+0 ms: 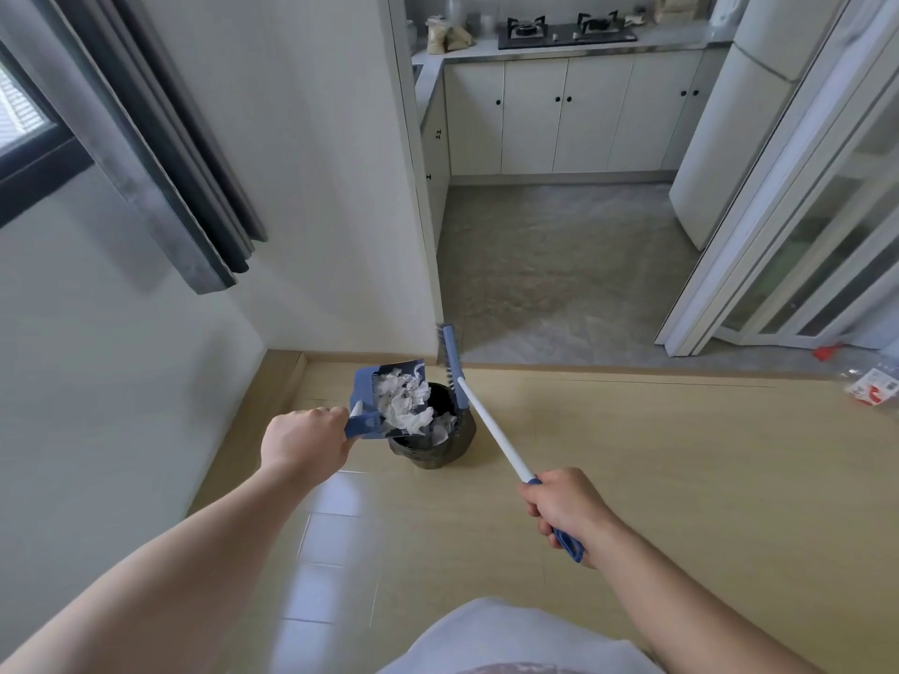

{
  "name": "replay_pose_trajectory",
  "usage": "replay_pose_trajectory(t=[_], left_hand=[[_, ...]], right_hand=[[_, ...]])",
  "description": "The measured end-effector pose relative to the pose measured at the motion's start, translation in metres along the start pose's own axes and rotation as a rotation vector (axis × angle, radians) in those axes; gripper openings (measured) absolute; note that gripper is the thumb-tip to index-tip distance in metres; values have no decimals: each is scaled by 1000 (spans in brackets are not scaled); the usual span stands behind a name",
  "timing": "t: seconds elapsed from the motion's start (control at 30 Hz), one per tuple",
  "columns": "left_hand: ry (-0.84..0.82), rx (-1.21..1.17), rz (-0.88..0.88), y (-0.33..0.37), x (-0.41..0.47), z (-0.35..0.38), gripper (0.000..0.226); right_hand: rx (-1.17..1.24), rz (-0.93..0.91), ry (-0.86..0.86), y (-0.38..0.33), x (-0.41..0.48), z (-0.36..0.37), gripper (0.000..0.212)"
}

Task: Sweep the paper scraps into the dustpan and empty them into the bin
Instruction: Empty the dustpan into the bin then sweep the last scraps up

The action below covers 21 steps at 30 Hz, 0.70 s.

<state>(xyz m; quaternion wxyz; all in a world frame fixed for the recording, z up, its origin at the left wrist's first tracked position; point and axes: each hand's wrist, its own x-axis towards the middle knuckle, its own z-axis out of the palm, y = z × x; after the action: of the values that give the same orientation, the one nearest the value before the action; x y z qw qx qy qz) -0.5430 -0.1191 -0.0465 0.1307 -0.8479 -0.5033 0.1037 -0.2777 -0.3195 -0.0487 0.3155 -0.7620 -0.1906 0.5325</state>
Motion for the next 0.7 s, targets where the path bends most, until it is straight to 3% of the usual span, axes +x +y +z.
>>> replay_pose_trajectory(t=[0.7], left_hand=[[24, -110, -118, 17, -2, -12, 39]], right_hand=[[-13, 1, -4, 21, -14, -11, 13]])
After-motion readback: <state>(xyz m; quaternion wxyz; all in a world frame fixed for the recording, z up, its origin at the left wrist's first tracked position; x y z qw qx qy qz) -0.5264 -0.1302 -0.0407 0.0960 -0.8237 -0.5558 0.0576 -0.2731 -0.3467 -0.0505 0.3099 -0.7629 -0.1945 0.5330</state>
